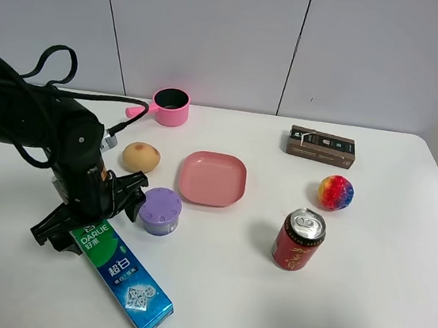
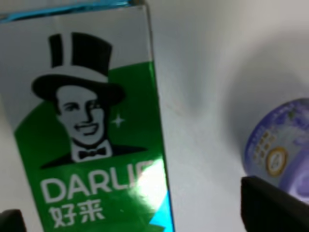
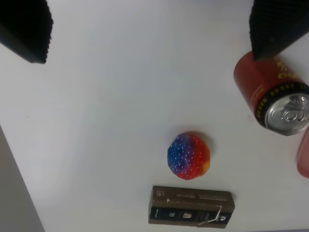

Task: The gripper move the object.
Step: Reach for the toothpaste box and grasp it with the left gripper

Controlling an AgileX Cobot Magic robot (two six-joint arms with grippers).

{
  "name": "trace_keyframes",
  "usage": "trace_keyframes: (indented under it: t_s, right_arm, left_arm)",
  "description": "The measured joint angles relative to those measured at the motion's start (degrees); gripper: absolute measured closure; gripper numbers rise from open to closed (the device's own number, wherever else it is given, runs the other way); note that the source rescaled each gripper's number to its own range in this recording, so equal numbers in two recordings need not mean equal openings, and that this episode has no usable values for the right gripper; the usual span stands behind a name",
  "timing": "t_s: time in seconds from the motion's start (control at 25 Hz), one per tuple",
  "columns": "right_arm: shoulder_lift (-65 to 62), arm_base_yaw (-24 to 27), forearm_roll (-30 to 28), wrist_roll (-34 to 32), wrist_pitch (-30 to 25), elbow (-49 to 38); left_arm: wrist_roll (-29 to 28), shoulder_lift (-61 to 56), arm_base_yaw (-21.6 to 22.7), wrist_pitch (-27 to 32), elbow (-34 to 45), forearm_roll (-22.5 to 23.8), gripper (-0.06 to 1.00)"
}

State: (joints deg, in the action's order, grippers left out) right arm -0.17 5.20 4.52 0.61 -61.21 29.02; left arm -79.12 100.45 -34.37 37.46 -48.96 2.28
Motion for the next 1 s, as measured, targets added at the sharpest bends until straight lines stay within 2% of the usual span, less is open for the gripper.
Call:
trace_keyframes:
  t_s: [1.0]
  right_arm:
    - [0.0, 0.0, 0.0, 0.0, 0.0, 0.0]
  left_arm:
    - [0.0, 5.9, 0.0, -3.2, -0.04, -1.51, 0.25]
